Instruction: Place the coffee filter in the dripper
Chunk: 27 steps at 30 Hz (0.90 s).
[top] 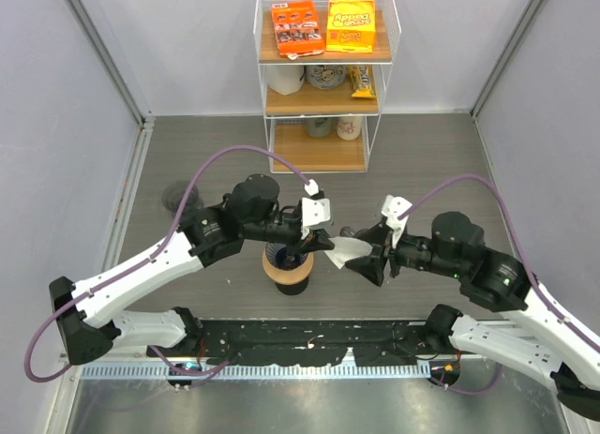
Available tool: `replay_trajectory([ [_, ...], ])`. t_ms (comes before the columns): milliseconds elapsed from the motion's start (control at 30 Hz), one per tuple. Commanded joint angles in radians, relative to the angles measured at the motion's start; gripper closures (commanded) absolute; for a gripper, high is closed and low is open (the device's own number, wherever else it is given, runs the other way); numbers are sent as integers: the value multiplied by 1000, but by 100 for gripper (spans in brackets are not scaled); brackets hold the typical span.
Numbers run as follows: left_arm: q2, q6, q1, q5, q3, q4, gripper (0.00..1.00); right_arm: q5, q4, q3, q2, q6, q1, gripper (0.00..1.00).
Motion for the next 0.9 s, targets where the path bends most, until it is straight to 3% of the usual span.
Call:
replay_trajectory([
  [0,20,46,2,103,62,-43,100,-101,13,47,77,-5,5,42],
  [33,17,49,2,110,64,-47,100,-110,13,50,97,4,5,56],
  [100,14,58,2,105,56,-47,100,-124,20,50,116,23,5,70],
  [267,17,73,2,79,57,-60,98,-183,16,52,128,37,5,95],
  [333,18,66,2,67,60,-60,84,-173,10,50,119,66,5,95],
  [467,-6,15,2,48,32,-3,30,-110,43,42,87,155,5,95],
  [533,-37,-34,3,12,-2,49,12,-41,72,35,68,231,4,95],
  [600,-81,-94,2,-44,-45,113,0,-12,117,16,47,300,5,95],
  [767,-182,-382,5,-330,-145,271,0,46,296,-89,-28,411,3,95],
  [867,-222,-492,6,-345,-195,345,0,53,477,-146,-56,484,3,95],
])
